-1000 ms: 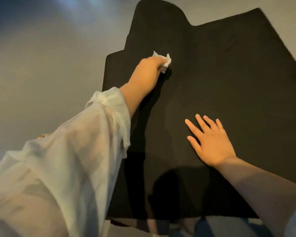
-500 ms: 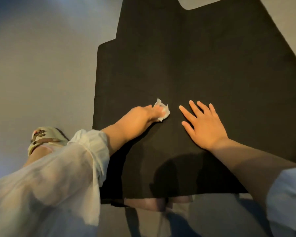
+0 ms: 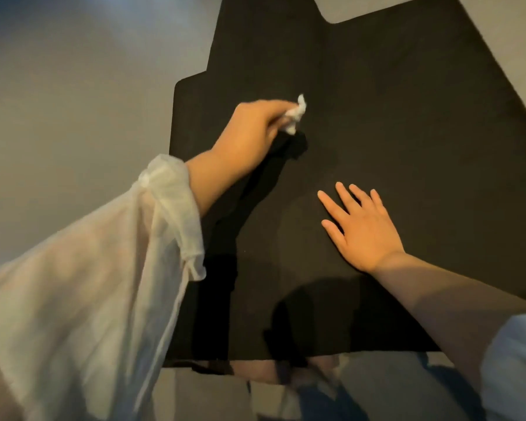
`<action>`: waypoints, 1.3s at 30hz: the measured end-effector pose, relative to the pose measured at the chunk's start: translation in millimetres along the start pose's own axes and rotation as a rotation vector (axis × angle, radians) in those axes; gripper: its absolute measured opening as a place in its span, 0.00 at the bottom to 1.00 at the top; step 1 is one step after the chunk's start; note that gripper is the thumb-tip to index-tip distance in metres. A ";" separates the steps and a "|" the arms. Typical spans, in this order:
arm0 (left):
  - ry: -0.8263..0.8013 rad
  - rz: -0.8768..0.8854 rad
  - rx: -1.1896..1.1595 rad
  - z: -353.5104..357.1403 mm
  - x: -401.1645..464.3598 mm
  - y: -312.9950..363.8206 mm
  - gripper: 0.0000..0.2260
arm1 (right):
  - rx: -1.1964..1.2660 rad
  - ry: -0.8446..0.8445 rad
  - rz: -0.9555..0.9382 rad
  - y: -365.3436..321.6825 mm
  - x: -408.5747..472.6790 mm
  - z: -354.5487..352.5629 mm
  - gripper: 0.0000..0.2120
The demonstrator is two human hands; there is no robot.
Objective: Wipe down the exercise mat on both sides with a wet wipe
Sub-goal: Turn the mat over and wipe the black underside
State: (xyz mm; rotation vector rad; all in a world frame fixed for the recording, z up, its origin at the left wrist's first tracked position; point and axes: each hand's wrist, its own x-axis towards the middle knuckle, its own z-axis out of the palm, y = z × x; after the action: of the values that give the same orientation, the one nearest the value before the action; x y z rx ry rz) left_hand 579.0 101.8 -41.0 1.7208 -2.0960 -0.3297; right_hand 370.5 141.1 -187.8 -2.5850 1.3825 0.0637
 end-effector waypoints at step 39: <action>-0.325 -0.123 -0.086 -2.5 -205.7 30.4 0.09 | 0.538 0.110 0.000 -25.2 -10.1 -17.0 0.23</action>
State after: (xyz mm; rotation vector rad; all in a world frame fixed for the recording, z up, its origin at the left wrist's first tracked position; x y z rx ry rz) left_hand 585.6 308.9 -58.7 1.8503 -2.1588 -0.7711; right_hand 384.7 159.5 -165.8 -2.1611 1.2236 -0.4006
